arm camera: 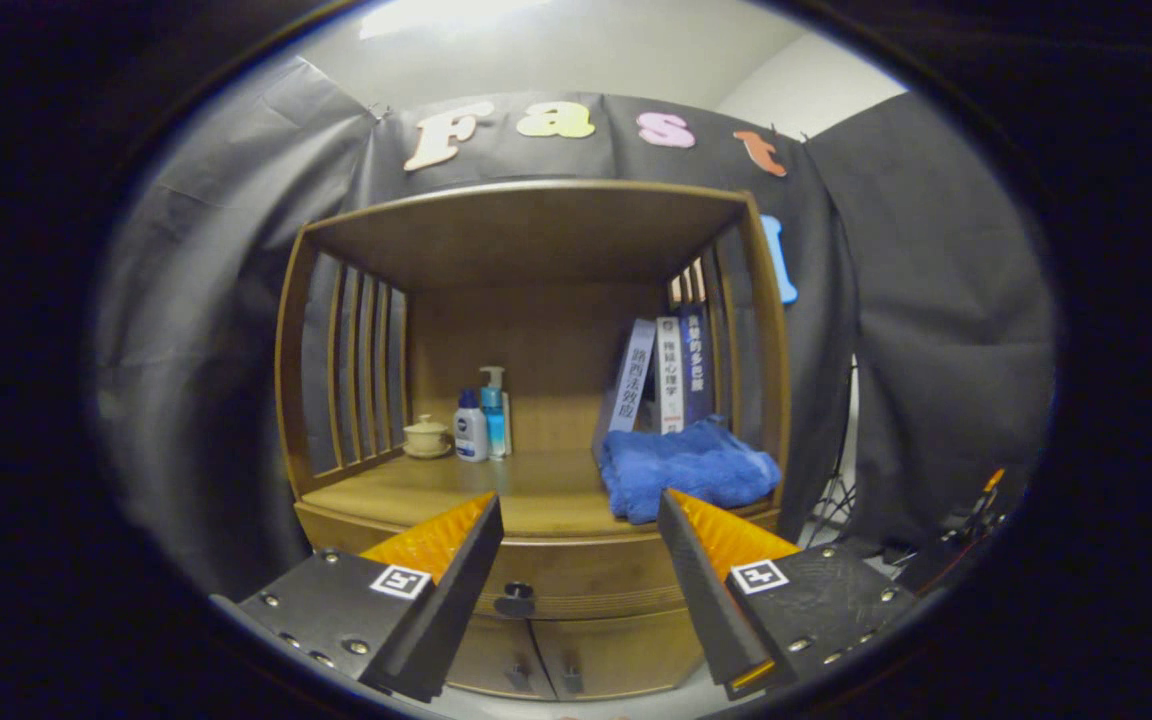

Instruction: Pull open the drawer, take out the items inside it, and place them on the countertop above the cabinet.

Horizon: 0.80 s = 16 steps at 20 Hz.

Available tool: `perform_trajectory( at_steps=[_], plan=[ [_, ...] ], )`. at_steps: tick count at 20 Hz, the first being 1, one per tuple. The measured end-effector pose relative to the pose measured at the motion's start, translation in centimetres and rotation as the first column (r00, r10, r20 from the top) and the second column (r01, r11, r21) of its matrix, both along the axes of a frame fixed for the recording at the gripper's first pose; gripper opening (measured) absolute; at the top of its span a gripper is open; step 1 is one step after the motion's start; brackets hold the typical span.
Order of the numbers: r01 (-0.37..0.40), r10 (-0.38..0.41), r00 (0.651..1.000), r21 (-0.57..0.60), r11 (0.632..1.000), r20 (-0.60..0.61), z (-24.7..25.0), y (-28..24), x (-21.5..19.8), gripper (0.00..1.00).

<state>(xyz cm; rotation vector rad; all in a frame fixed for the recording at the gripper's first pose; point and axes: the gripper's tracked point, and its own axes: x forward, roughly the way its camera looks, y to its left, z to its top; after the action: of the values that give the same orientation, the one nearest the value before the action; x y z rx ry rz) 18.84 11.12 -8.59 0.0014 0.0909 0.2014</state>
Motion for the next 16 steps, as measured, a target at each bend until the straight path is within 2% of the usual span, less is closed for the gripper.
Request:
perform_trajectory(
  at_steps=[6,10,15,16],
  plan=[
    [-0.072,0.068,0.983,-0.012,0.997,-0.172,-7.8,3.7,3.5,0.94],
    [-0.041,0.027,0.956,-0.041,0.998,-0.291,-13.4,4.0,4.5,0.85],
    [-0.065,0.064,0.937,0.008,0.998,-0.345,-15.9,5.6,4.9,0.75],
    [-0.077,0.072,0.932,-0.001,0.997,-0.356,-16.2,5.8,4.9,0.69]
  ],
)
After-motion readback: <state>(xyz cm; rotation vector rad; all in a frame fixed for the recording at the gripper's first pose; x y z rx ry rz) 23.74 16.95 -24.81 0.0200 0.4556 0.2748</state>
